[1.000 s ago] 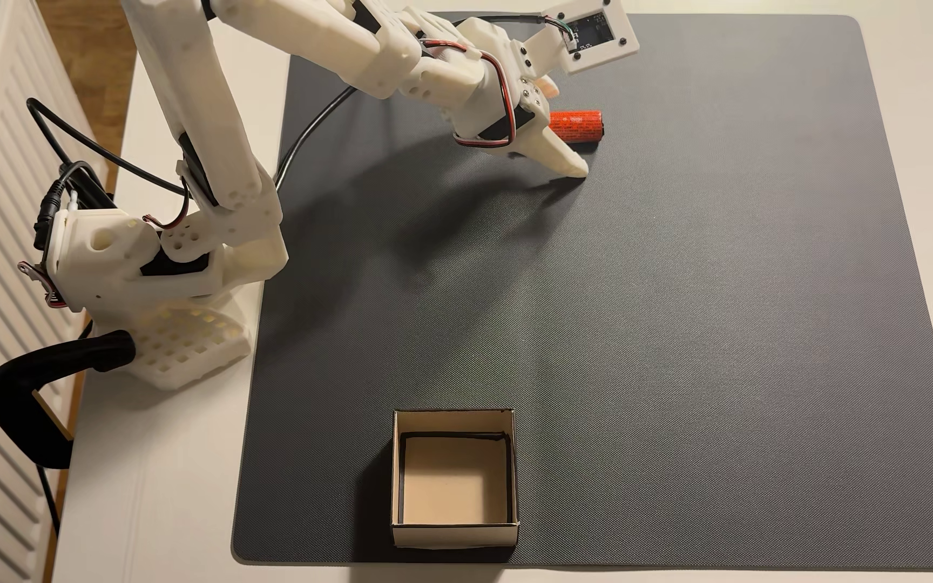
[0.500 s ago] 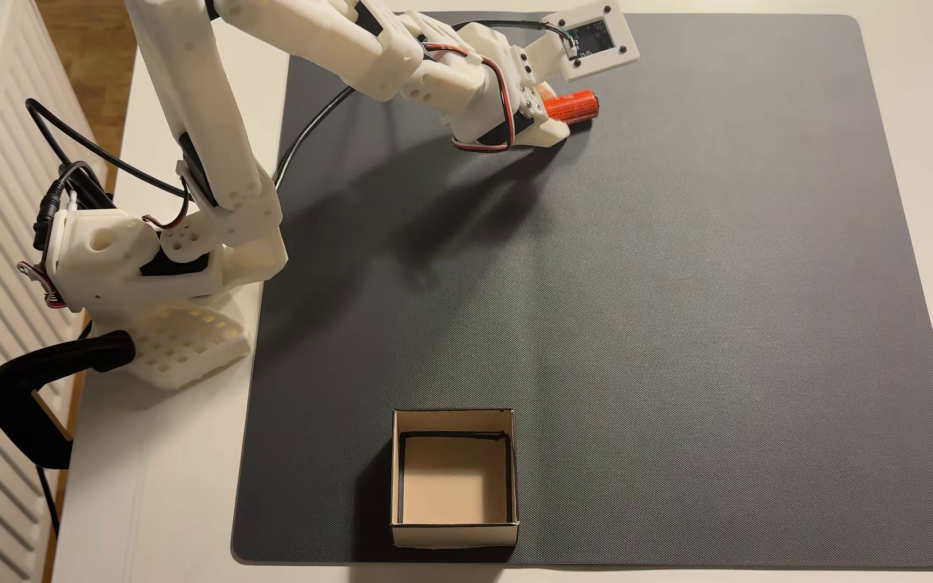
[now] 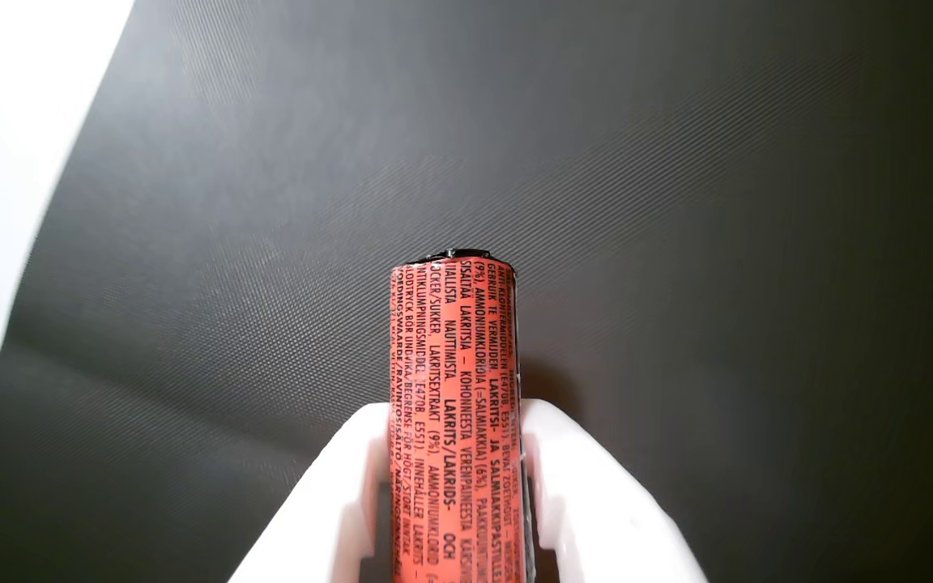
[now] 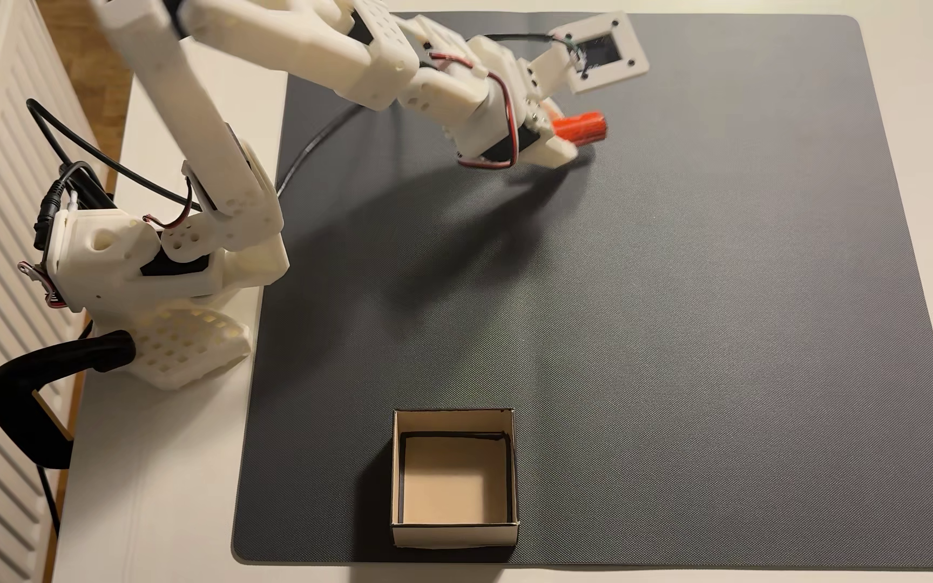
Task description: Pick the red object and place it in the box
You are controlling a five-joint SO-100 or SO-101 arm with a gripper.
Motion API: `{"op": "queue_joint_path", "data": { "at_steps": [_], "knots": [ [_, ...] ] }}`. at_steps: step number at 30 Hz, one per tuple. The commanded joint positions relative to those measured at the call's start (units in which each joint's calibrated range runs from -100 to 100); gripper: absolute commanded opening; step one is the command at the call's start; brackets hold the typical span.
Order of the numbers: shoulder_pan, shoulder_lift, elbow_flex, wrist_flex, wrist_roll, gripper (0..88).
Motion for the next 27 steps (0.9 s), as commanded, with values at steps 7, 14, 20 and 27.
{"op": "queue_joint_path", "data": {
  "at_steps": [7, 14, 20, 27],
  "knots": [
    [14.40, -34.69, 0.96, 24.86, 10.29, 0.7],
    [28.88, -53.99, 10.03, 33.16, 15.71, 0.7],
    [39.64, -71.34, 20.64, 37.71, 16.96, 0.6],
    [44.77, -83.75, 27.08, 42.61, 17.01, 0.6]
  ]
}}
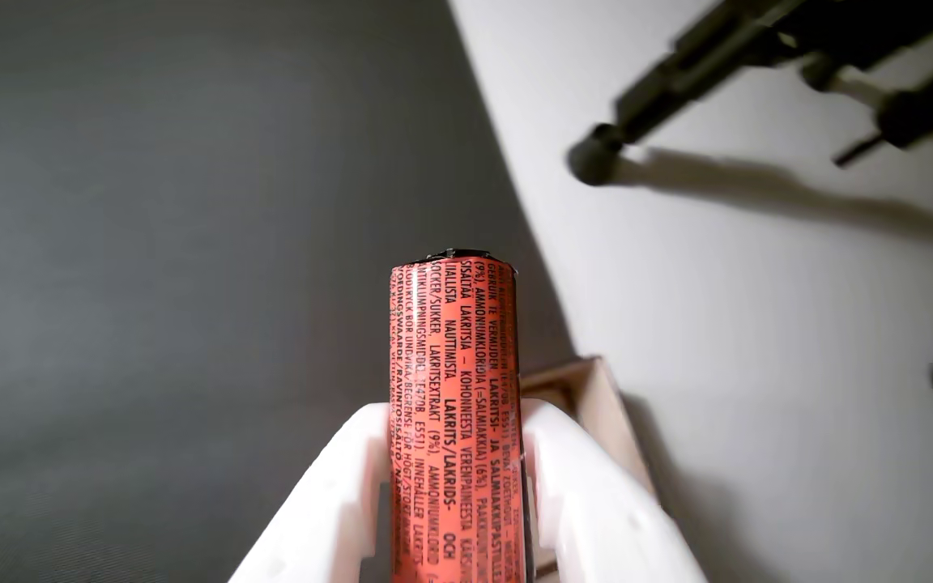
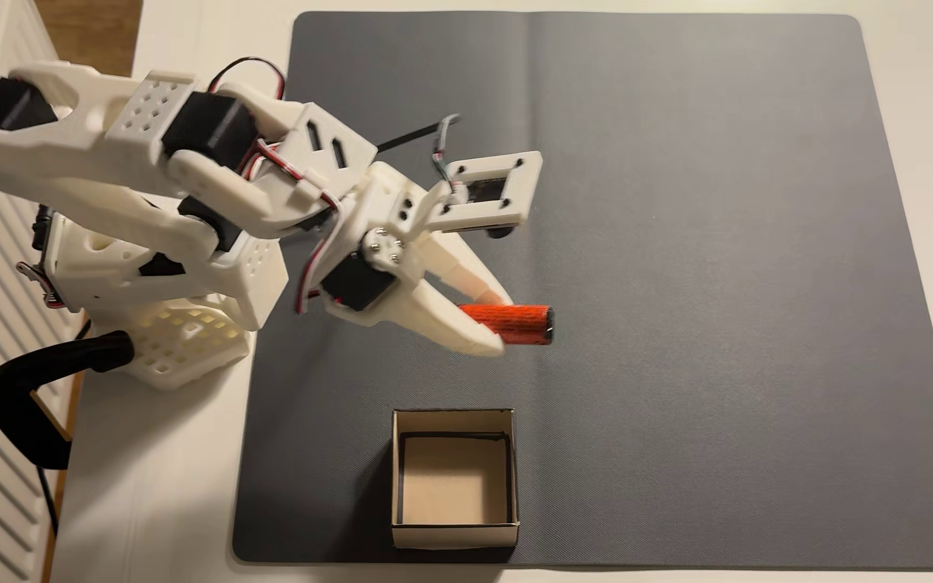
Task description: Pick the red object and place it in the box
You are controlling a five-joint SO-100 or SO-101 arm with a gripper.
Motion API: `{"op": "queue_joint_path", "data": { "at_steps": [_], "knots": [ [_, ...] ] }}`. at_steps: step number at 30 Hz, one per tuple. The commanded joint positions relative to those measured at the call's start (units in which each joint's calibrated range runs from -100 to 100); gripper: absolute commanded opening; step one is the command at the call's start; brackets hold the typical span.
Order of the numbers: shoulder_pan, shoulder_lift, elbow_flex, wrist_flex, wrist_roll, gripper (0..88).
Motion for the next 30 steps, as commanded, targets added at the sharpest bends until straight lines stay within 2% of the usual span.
{"op": "queue_joint_path", "data": {
  "at_steps": [1, 27, 30],
  "knots": [
    [1.71, -2.00, 0.16, 0.78, 0.23, 0.6],
    [9.73, -1.66, 0.71, 0.60, 0.28, 1.0],
    [9.73, -1.66, 0.80, 0.60, 0.28, 4.8]
  ]
}}
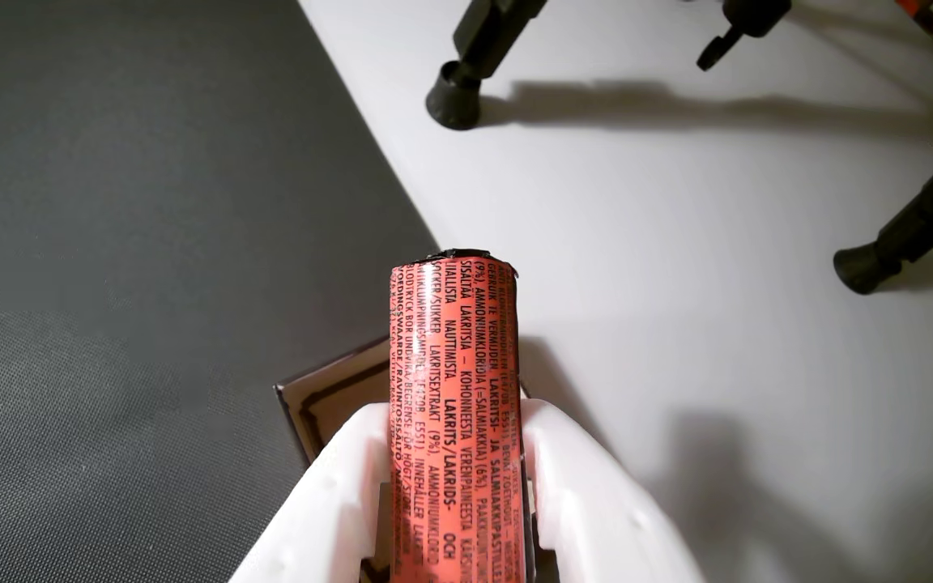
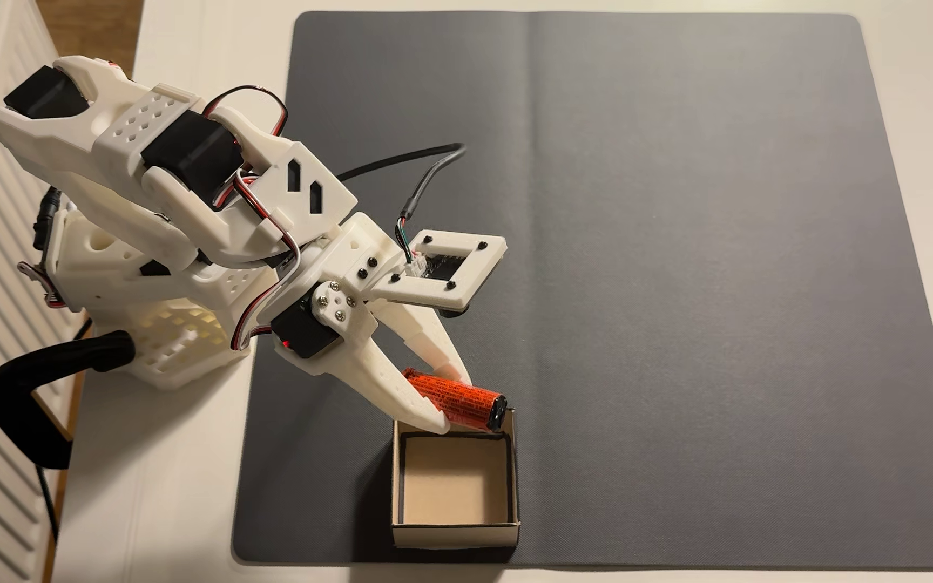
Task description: Pick the red object and place it in the box
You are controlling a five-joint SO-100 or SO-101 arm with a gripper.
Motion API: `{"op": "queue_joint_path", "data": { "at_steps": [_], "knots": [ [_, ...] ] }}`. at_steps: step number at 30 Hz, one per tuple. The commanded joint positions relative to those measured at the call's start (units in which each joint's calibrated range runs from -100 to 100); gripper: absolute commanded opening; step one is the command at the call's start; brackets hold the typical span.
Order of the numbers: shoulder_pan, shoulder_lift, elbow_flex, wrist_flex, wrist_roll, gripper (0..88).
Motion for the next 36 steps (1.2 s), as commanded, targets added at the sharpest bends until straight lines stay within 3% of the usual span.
{"op": "queue_joint_path", "data": {
  "at_steps": [1, 7, 16, 20, 25, 26, 36],
  "knots": [
    [0.00, -0.54, -0.11, 0.08, 0.01, 6.9],
    [-0.59, -0.54, 0.79, -0.18, -0.30, 14.9],
    [-0.89, -0.54, 0.07, -0.62, -0.45, 14.8],
    [-7.05, -0.54, -0.02, -0.70, -3.16, 14.3],
    [-16.70, -1.22, -0.84, -0.70, -9.47, 0.0],
    [-18.78, -1.30, -1.02, -0.70, -9.99, 0.6],
    [-29.03, -1.30, 1.43, 0.61, -9.84, 0.7]
  ]
}}
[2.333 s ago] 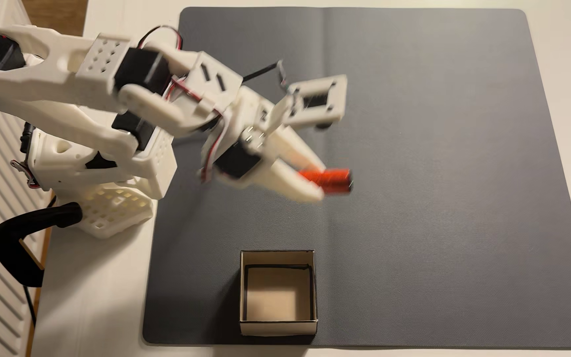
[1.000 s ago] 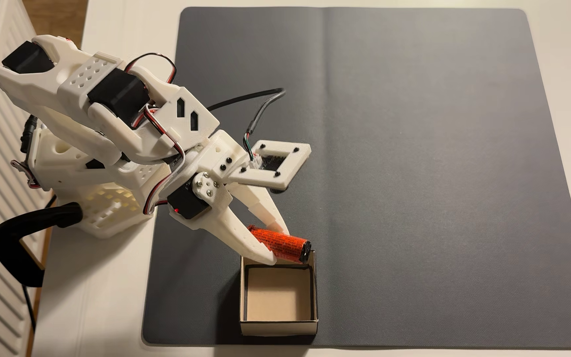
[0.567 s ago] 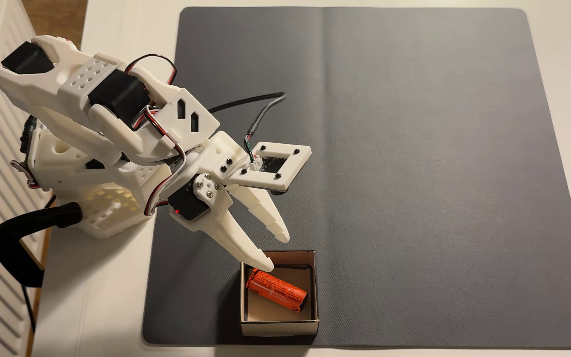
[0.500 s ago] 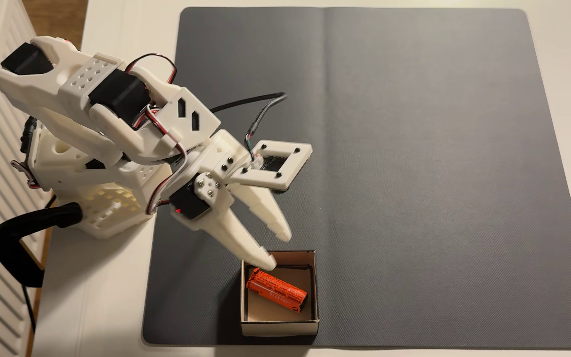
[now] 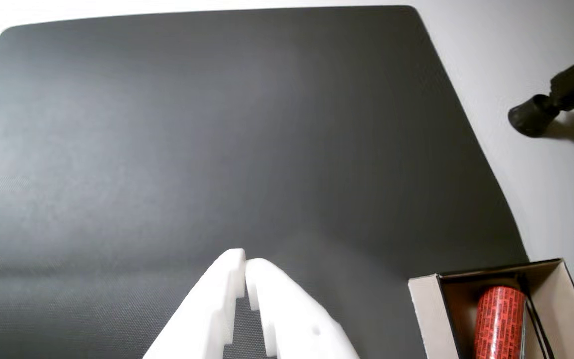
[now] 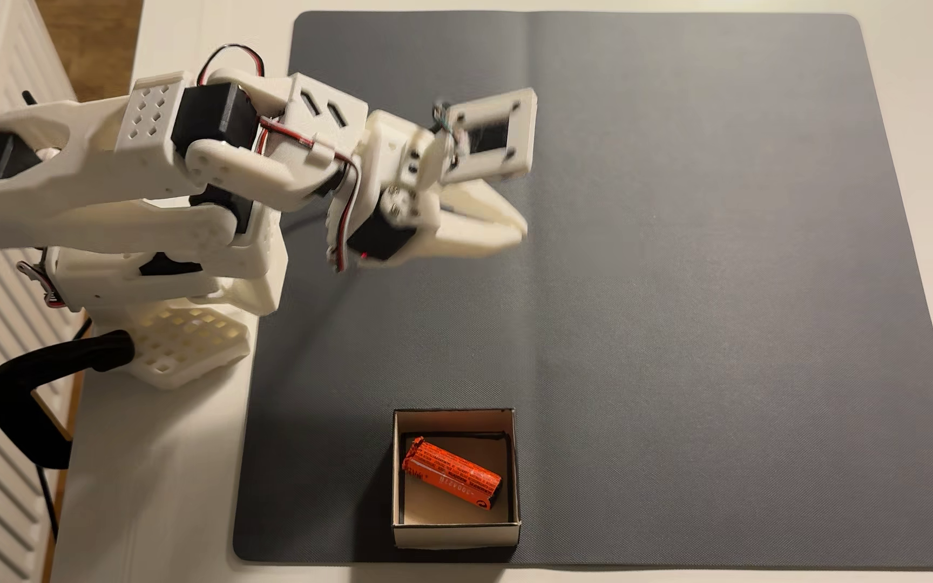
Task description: Pick the red object and place it in the box
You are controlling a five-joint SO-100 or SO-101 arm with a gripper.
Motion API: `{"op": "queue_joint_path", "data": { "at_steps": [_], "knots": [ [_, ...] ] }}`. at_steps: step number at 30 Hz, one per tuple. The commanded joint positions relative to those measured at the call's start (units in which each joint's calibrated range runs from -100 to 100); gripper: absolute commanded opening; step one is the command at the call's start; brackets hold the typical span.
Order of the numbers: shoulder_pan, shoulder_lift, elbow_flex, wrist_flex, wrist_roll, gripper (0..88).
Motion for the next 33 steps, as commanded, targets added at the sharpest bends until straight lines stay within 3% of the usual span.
{"op": "queue_joint_path", "data": {
  "at_steps": [1, 13, 24, 33],
  "knots": [
    [-1.34, -0.35, 1.33, 0.78, 0.09, 0.7],
    [-0.22, -0.35, 9.95, 10.92, 0.04, 0.8],
    [-0.59, -0.27, 9.95, 26.66, -0.22, 0.8],
    [-0.74, -0.27, 9.95, 26.74, 0.09, 0.8]
  ]
}}
